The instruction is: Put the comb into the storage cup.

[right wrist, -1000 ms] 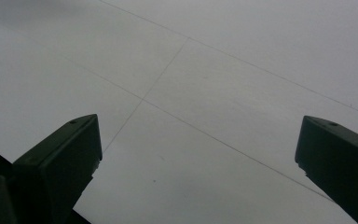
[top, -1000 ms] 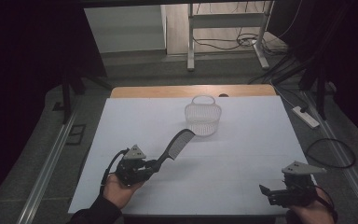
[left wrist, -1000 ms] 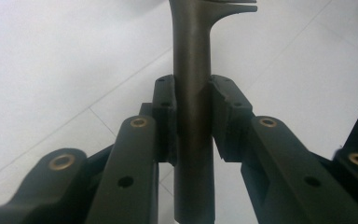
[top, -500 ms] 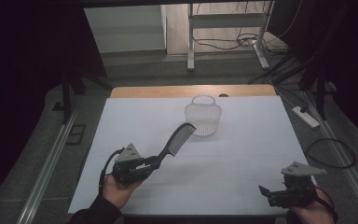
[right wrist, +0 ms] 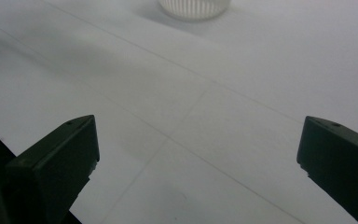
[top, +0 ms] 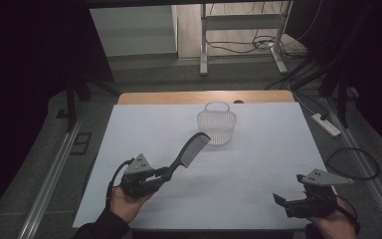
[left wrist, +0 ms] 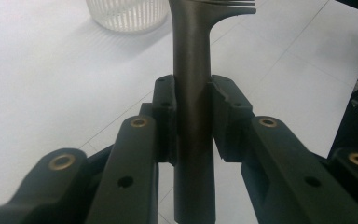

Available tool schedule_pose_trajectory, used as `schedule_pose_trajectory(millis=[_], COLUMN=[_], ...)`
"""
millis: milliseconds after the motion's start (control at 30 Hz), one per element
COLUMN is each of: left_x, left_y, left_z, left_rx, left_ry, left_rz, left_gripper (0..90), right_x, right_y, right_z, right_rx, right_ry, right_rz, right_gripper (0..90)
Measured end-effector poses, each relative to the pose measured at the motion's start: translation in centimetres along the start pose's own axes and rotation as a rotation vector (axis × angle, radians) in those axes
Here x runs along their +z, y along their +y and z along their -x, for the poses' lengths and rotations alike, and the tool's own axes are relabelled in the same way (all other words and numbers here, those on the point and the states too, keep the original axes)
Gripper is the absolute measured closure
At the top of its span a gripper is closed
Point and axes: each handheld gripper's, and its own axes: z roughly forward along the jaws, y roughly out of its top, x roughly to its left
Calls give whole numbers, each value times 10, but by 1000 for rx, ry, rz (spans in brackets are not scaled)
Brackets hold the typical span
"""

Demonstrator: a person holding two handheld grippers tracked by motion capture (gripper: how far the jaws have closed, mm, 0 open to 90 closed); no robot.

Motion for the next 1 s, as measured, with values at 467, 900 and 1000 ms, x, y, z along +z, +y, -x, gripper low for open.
schedule_pose_trajectory(millis=[467,900,1000], left_x=[4,6,6], left_y=[2,2,2], left_z=[5,6,6], left_rx=[40,45,46], left_ry=[2,-6,-8], left_rz=[-19,-17,-16], left_gripper=[724,724,724], right_x=[3,13,15], right_y=[29,55,61], right_z=[0,0,1], right_rx=[16,11,17], right_ry=[93,144,157], right_rz=[68,96,88], right_gripper=[0,0,0])
